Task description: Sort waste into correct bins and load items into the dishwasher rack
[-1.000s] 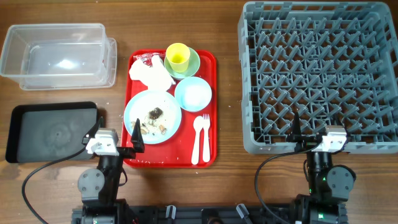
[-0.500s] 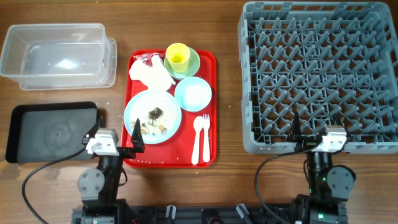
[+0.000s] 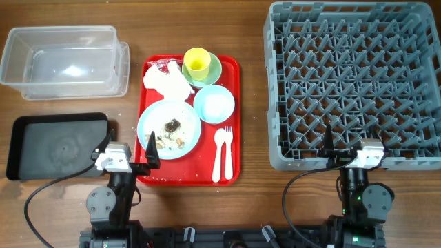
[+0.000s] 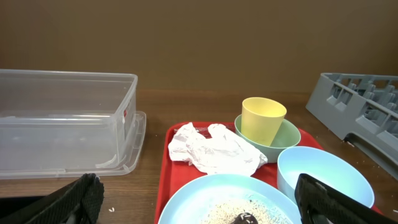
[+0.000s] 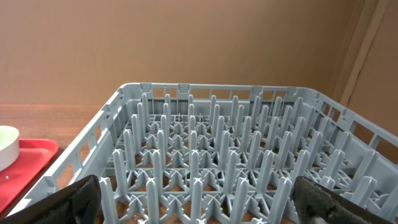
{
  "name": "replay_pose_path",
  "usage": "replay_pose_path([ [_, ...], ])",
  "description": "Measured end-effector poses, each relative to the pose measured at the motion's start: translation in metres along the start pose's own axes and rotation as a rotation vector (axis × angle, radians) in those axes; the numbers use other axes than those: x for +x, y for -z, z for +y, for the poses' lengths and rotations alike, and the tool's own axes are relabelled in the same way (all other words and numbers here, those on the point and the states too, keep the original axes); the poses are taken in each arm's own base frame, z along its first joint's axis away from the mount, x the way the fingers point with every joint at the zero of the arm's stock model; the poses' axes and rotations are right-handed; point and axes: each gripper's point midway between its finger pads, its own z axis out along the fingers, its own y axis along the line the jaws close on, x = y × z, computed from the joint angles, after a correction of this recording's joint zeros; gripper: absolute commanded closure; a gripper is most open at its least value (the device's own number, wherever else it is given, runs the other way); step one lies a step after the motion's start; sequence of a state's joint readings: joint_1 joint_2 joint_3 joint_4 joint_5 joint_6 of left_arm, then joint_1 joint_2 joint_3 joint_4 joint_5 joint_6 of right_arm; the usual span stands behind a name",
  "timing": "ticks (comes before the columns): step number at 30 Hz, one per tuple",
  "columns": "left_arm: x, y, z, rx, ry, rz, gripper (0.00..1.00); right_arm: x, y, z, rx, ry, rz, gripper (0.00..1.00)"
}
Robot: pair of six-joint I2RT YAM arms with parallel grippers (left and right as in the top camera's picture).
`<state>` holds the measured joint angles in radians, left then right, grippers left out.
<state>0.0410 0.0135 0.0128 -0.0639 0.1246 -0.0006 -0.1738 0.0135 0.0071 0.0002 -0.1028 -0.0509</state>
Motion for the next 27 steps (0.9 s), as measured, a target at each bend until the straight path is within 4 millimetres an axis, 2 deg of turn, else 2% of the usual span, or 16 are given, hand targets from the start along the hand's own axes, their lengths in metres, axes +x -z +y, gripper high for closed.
replay_pose_path([
  [21,-0.001,0.0,0.0,0.0,-0.001,-0.005,0.0,0.0,0.0,0.0,0.0,0.0,0.0,0.0],
  [23,-0.014,0.0,-0.009,0.054,-0.001,-0.062,0.0,0.0,0.0,0.0,0.0,0.0,0.001,0.0],
  [27,-0.03,0.012,-0.06,0.357,0.071,-0.108,0.0,0.0,0.0,0.0,0.0,0.0,0.0,0.0],
])
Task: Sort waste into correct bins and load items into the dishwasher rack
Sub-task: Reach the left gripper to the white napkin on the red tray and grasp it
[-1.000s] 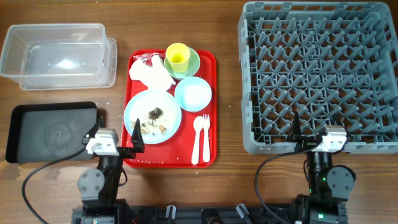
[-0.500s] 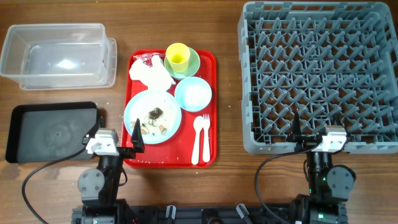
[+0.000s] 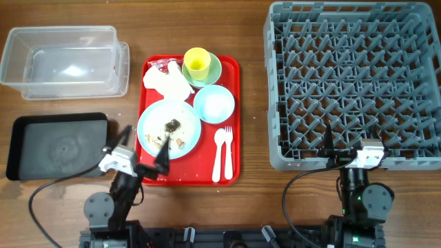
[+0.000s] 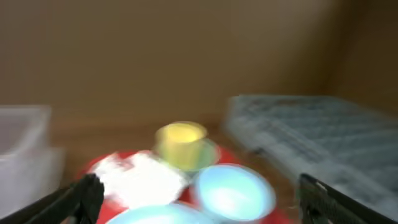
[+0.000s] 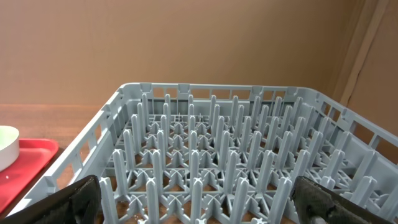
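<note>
A red tray (image 3: pixel 229 172) holds a blue plate (image 3: pixel 169 127) with food scraps, a blue bowl (image 3: pixel 214 105), a yellow cup (image 3: pixel 197 62) standing in a green bowl (image 3: pixel 215 73), a crumpled white napkin (image 3: pixel 165 83) and a white fork and spoon (image 3: pixel 222 153). The grey dishwasher rack (image 3: pixel 351 83) stands at the right. My left gripper (image 3: pixel 141 146) is open at the tray's near left corner, one finger over the plate's near edge. The left wrist view is blurred; the gripper (image 4: pixel 199 205) is empty there. My right gripper (image 5: pixel 199 202) is open and empty before the rack (image 5: pixel 217 155).
A clear plastic bin (image 3: pixel 65 62) stands at the far left. A black bin (image 3: pixel 58 145) lies in front of it, just left of my left gripper. The rack's near wall (image 3: pixel 344 160) is right ahead of my right gripper.
My left gripper has turned to the right and now stands slanted at the tray's corner; its view has swung towards the rack and is blurred. The right arm has not moved.
</note>
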{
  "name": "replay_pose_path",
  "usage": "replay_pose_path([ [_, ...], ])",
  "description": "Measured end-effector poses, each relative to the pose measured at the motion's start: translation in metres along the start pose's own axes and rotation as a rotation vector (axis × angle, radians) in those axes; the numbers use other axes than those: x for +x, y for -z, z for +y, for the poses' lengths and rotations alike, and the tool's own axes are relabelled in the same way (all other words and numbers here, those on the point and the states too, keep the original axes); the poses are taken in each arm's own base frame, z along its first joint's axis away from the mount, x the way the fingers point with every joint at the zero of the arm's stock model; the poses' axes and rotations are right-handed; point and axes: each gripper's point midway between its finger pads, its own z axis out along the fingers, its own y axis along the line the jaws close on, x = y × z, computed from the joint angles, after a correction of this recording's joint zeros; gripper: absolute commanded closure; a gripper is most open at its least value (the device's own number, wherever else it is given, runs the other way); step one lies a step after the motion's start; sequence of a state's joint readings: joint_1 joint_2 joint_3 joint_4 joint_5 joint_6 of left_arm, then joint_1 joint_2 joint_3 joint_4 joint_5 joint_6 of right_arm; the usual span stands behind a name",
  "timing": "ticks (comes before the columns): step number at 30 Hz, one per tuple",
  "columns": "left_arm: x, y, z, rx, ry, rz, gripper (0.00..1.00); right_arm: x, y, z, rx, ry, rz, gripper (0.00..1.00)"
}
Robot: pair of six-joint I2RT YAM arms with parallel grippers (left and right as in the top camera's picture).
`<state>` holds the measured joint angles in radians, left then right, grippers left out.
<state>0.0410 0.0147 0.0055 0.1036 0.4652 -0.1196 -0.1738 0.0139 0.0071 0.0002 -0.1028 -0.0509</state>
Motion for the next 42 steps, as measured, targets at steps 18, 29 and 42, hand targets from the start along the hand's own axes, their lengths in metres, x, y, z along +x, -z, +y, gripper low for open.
replay_pose_path([
  [18,-0.078,-0.009,-0.002,-0.092,0.222,0.165,0.0,0.0,0.0,0.0,0.0,0.0,0.0,0.0],
  [29,-0.068,-0.098,0.026,-0.102,0.452,0.64,0.0,0.0,0.0,0.0,0.0,0.0,0.001,0.0],
  [42,0.037,-0.152,0.096,-0.676,0.343,1.042,0.0,0.0,0.0,0.0,-0.001,0.0,0.001,0.0],
])
